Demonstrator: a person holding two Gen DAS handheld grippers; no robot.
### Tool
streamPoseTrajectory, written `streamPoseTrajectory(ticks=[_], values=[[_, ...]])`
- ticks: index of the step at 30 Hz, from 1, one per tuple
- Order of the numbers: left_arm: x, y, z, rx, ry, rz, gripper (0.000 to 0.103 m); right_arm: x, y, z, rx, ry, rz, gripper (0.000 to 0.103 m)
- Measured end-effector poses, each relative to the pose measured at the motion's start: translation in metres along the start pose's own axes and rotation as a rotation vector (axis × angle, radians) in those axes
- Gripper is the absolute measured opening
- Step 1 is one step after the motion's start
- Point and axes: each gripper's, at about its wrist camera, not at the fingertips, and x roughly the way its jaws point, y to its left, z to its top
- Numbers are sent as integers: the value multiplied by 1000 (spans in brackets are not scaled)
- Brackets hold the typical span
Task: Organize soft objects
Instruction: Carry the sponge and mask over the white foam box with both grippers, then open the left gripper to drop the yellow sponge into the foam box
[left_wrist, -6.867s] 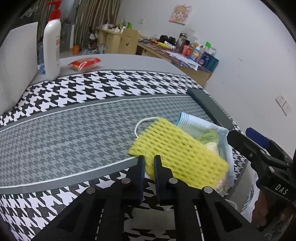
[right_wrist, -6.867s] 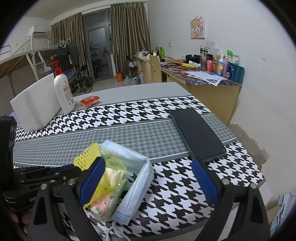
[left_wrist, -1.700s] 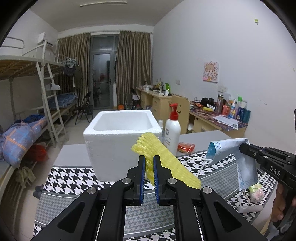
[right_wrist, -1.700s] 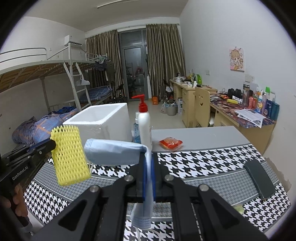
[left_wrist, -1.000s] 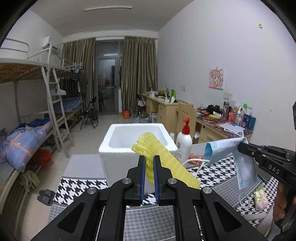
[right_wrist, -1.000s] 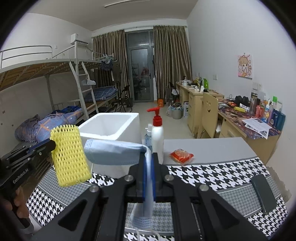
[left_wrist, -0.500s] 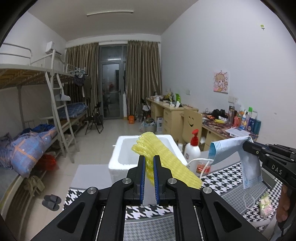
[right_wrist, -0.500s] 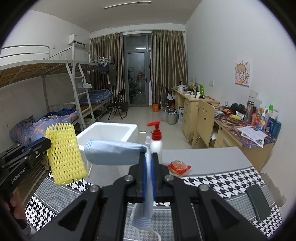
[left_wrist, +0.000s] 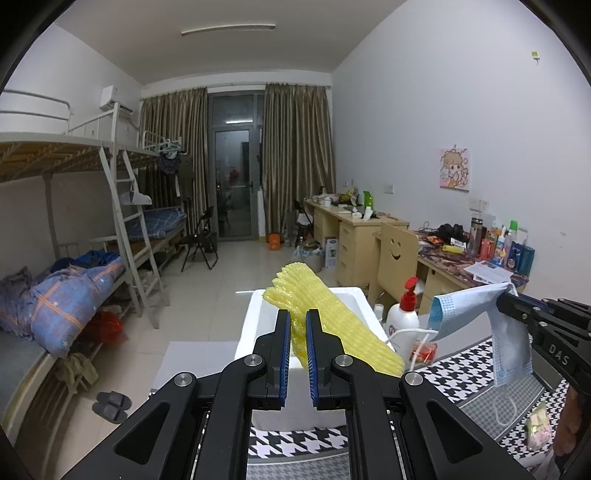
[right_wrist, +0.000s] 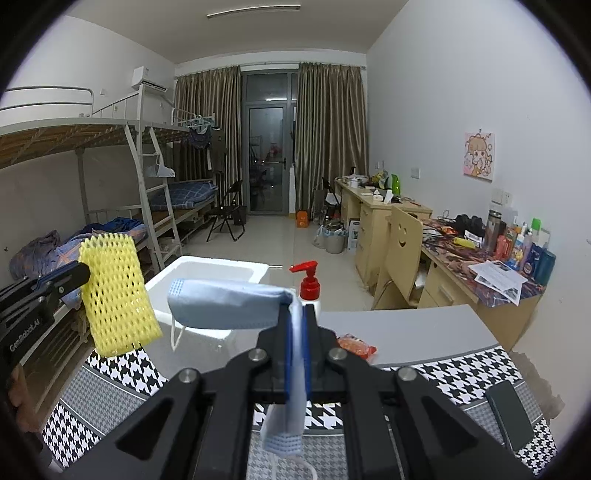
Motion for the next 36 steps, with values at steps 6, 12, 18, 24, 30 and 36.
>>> streamPoseTrajectory(ticks=[6, 12, 18, 24, 30, 36], values=[[14, 3, 9, -8, 10, 16, 9, -2, -2, 9, 9, -12, -6, 7], [32, 6, 11, -18, 37, 15, 9, 3, -4, 13, 21, -9, -24, 7], [46, 8, 15, -17, 50, 15, 9, 8, -6, 14, 29, -5, -25, 7], [71, 10, 18, -18, 80, 37, 9, 11, -13, 19, 40, -8, -27, 7], [94, 10, 20, -26, 109, 19, 9, 16, -14, 19, 41, -1, -29, 7], [115, 11, 19, -24, 138, 3, 9, 23, -16, 19, 37, 9, -39, 7]])
